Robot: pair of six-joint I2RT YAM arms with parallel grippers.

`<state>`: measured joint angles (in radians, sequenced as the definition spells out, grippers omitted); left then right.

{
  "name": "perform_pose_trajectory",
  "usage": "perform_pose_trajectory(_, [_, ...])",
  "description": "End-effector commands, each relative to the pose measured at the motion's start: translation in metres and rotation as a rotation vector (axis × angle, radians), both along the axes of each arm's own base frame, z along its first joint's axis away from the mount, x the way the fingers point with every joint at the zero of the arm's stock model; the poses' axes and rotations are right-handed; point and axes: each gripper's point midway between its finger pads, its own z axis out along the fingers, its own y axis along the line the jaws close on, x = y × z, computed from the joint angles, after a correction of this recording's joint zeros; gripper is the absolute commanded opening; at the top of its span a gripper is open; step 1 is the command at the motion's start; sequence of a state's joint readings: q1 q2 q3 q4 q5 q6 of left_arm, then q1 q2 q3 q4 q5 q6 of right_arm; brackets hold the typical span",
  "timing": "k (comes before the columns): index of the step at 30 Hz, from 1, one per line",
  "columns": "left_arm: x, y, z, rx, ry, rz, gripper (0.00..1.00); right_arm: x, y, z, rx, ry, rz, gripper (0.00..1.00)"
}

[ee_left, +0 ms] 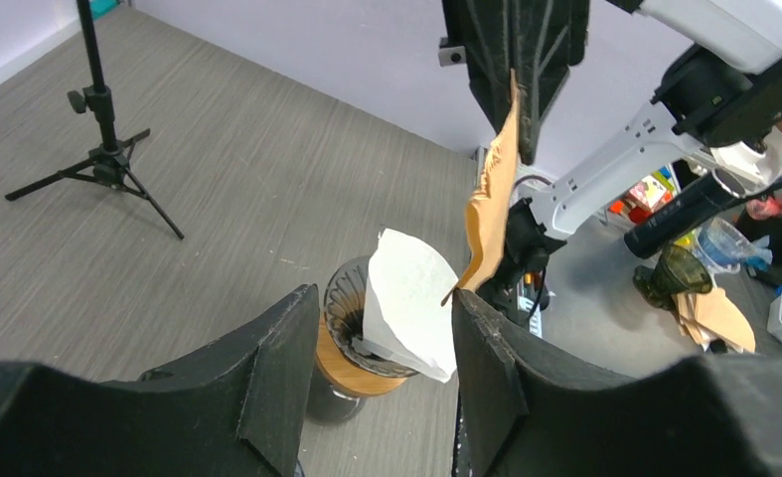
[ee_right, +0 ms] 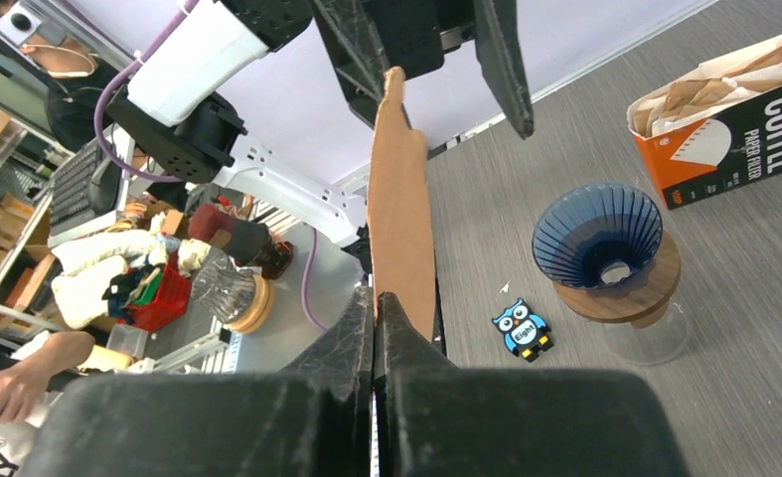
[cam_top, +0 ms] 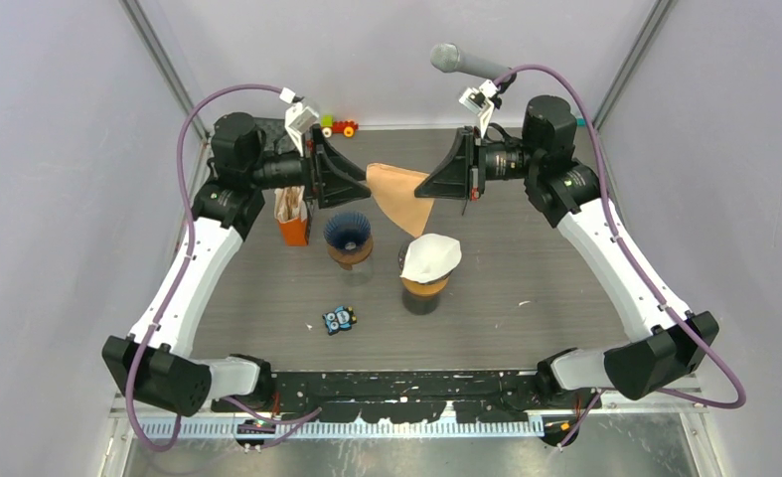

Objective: Place the coffee filter in the dripper
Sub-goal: Place the coffee filter in the coffee dripper.

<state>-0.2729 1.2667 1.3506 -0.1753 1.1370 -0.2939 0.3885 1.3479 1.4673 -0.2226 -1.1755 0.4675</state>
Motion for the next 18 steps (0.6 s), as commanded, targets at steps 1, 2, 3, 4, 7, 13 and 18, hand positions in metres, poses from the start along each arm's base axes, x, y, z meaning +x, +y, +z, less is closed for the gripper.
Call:
perform_pose_trajectory(1, [0.006, -0.001, 0.022, -0.025, -0.061, 0.028, 0.53, -0.009, -0.003, 0.013, 0.035, -0.040, 0.036, 0.01])
perform_pose_trajectory(2, [0.008, -0.001, 0.022, -0.025, -0.059, 0.033, 0.53, -0.010, -0.002, 0.013, 0.038, -0.037, 0.039, 0.01])
perform_pose_trajectory(3, [0.009, -0.001, 0.022, -0.025, -0.055, 0.035, 0.53, -0.010, -0.002, 0.014, 0.041, -0.037, 0.041, 0.01])
perform_pose_trajectory(4, [0.009, -0.001, 0.022, -0.027, -0.052, 0.033, 0.53, -0.009, -0.002, 0.014, 0.043, -0.036, 0.040, 0.00])
perform_pose_trajectory(7, [0.007, -0.002, 0.024, -0.033, -0.054, 0.014, 0.53, -0.009, -0.002, 0.014, 0.045, -0.041, 0.041, 0.01])
perform_pose_trajectory(13, [0.002, -0.002, 0.024, -0.032, -0.073, -0.004, 0.53, -0.011, -0.002, 0.015, 0.046, -0.042, 0.045, 0.01])
perform_pose_trajectory(18, [-0.004, 0.000, 0.024, -0.025, -0.096, -0.014, 0.53, -0.011, -0.003, 0.016, 0.048, -0.046, 0.044, 0.01])
